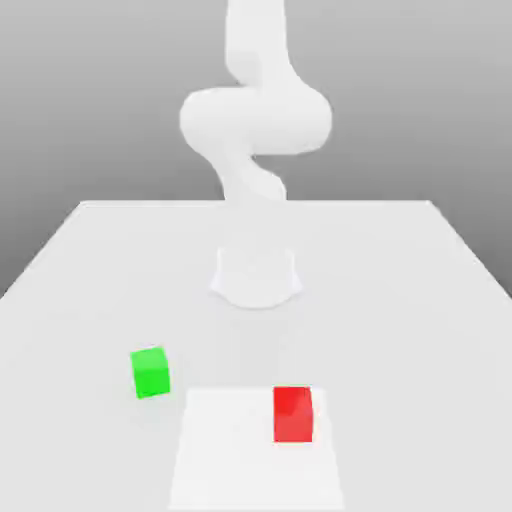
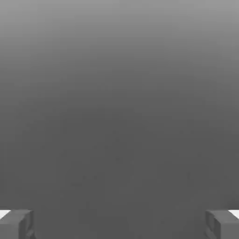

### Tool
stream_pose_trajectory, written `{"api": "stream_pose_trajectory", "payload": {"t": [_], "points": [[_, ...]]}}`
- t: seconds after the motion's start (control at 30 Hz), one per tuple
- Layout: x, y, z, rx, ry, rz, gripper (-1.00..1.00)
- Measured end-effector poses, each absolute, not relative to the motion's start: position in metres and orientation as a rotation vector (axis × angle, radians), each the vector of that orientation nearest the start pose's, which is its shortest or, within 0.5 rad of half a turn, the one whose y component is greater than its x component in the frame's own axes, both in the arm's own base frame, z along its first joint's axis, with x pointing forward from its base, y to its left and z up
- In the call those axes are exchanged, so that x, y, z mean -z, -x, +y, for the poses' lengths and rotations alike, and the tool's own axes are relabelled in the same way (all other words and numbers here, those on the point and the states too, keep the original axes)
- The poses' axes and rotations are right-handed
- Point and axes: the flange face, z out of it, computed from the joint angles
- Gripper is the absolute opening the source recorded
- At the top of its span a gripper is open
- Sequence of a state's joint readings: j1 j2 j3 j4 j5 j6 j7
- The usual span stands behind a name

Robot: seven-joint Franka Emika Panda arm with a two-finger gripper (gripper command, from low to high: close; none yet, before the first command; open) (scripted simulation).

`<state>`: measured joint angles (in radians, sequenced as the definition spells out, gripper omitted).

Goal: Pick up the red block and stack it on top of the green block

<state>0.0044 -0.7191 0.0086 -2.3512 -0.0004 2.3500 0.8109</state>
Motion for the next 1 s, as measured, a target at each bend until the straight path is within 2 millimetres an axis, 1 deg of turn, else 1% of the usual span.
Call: {"api": "stream_pose_trajectory", "payload": {"t": [0.07, 0.13, 0.2, 0.3, 0.37, 0.43, 0.5, 0.6, 0.67, 0.83, 0.87, 1.0], "points": [[-0.612, -0.404, 0.012, 0.842, 2.552, 1.072, 0.0], [-0.562, -0.423, 0.017, 0.75, 2.603, 1.091, 0.0], [-0.512, -0.435, 0.022, 0.657, 2.651, 1.108, 0.0], [-0.438, -0.443, 0.03, 0.515, 2.719, 1.131, 0.0], [-0.39, -0.441, 0.034, 0.42, 2.761, 1.145, 0.0], [-0.344, -0.434, 0.038, 0.323, 2.8, 1.158, 0.0], [-0.299, -0.421, 0.042, 0.225, 2.836, 1.17, 0.0], [-0.237, -0.394, 0.048, 0.073, 2.887, 1.18, 0.0], [-0.208, -0.384, 0.049, 0.018, 2.903, 1.187, 0.0], [-0.156, -0.38, 0.048, 0.0, 2.906, 1.192, 0.0], [-0.148, -0.379, 0.048, 0.0, 2.906, 1.192, -1.0], [-0.148, -0.379, 0.048, 0.0, 2.906, 1.192, -1.0]]}}
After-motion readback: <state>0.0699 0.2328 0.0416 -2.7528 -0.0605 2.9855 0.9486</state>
